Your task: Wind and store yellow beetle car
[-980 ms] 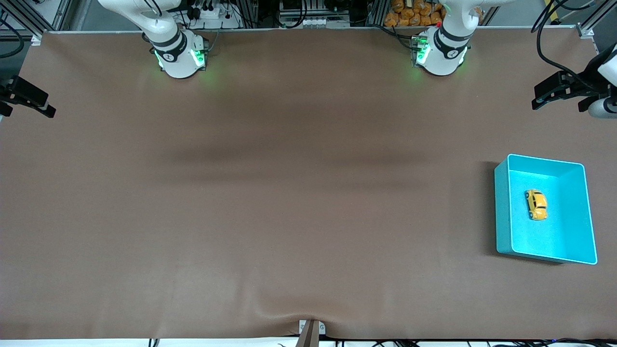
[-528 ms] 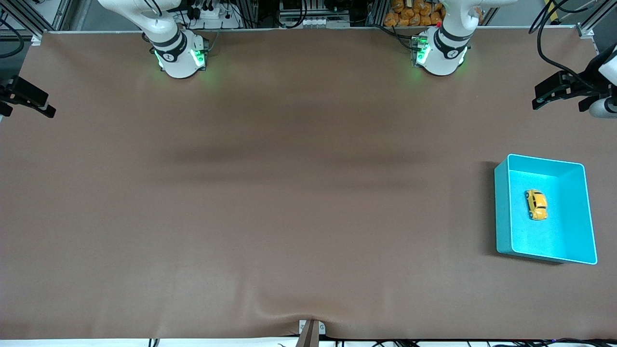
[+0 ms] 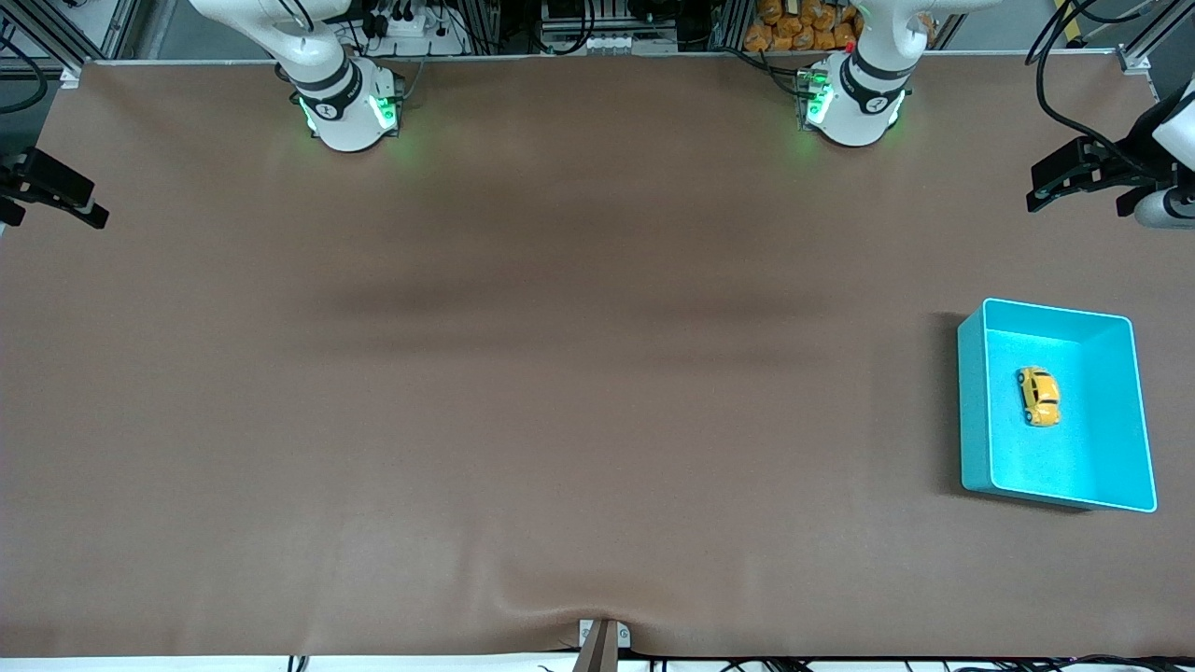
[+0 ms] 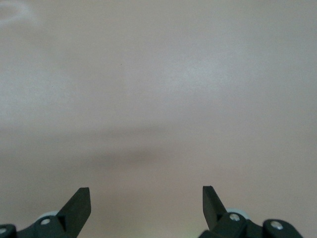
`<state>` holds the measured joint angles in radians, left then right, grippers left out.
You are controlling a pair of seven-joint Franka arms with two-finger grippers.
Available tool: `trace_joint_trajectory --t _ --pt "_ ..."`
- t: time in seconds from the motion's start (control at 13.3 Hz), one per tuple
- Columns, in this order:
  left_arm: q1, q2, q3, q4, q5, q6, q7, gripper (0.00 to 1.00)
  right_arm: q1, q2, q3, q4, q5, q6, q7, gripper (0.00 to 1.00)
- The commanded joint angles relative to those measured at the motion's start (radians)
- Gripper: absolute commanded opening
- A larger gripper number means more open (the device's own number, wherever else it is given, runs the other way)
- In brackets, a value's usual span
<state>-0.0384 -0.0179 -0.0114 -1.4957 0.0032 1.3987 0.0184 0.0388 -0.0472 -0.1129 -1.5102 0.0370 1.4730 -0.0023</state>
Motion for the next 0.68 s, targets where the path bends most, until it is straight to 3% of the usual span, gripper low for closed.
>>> trace_joint_trajectory --t 0.0,0.6 --pt "0.025 0.004 -0.018 0.017 0.004 -0.015 -0.009 1.00 0.000 0.007 -0.001 0.018 0.012 -0.010 0.010 1.00" --pt "0.025 0.007 -0.021 0.017 0.004 -0.015 -0.008 1.00 -0.004 0.004 -0.001 0.018 0.012 -0.014 0.004 1.00"
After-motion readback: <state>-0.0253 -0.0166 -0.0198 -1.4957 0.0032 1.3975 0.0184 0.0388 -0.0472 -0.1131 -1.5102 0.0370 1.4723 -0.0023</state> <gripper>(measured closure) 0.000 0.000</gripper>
